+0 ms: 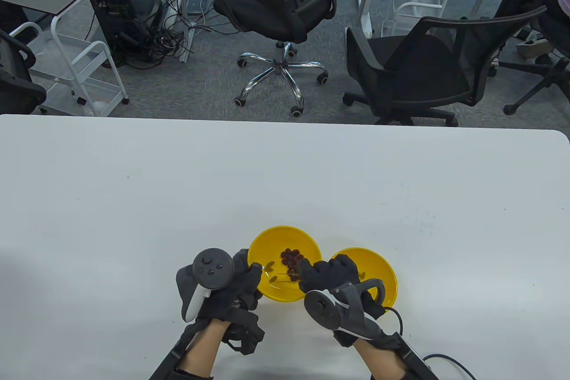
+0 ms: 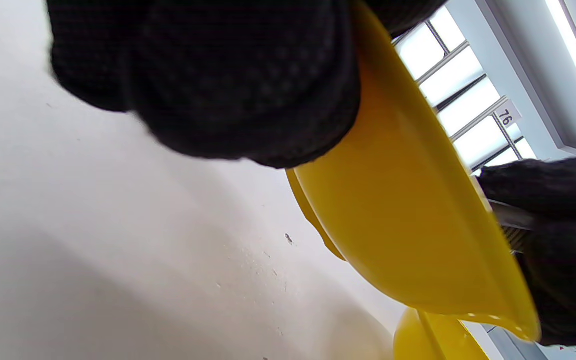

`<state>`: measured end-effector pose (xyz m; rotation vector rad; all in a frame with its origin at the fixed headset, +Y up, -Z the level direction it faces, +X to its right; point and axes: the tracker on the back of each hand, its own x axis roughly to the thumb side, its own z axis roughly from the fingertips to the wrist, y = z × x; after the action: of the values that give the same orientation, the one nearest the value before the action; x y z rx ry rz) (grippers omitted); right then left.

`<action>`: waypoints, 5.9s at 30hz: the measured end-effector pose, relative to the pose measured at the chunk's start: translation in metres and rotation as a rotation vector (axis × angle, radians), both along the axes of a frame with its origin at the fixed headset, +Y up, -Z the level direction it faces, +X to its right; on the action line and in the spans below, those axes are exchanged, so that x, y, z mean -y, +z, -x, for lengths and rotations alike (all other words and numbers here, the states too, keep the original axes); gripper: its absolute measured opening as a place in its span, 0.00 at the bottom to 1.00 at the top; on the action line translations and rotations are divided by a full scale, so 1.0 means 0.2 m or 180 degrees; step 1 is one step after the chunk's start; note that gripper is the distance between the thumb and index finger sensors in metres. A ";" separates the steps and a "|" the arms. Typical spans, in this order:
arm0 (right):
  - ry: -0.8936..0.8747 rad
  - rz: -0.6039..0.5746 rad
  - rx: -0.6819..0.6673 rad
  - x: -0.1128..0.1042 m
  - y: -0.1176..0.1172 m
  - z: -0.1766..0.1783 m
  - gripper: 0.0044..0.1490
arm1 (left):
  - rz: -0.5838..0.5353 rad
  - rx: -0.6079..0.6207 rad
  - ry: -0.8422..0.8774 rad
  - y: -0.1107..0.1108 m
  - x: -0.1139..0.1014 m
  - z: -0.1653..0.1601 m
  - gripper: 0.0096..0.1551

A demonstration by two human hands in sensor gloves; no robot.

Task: Pick raisins with tweezers into bowl

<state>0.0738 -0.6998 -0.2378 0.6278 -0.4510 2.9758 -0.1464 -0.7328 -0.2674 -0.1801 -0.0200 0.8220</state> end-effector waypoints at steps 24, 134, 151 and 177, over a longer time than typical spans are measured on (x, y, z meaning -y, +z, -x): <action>-0.0408 0.0029 0.0196 -0.07 -0.01 -0.13 0.29 | 0.0009 -0.0039 -0.0056 -0.01 0.01 0.01 0.35; 0.0027 -0.0063 0.0207 0.01 -0.02 0.06 0.29 | -0.0012 0.0066 -0.0057 0.00 0.01 -0.02 0.35; -0.0586 -0.0004 0.0837 -0.10 -0.05 -0.36 0.29 | 0.0007 -0.0068 -0.0150 0.00 0.00 0.01 0.35; 0.0484 0.0669 0.1571 0.06 -0.18 -0.53 0.29 | 0.0041 -0.0054 -0.0160 0.00 -0.01 0.02 0.35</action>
<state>0.1792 -0.7109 -0.2731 -0.1042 -0.1092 3.2479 -0.1508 -0.7312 -0.2681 -0.1852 0.0058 0.7736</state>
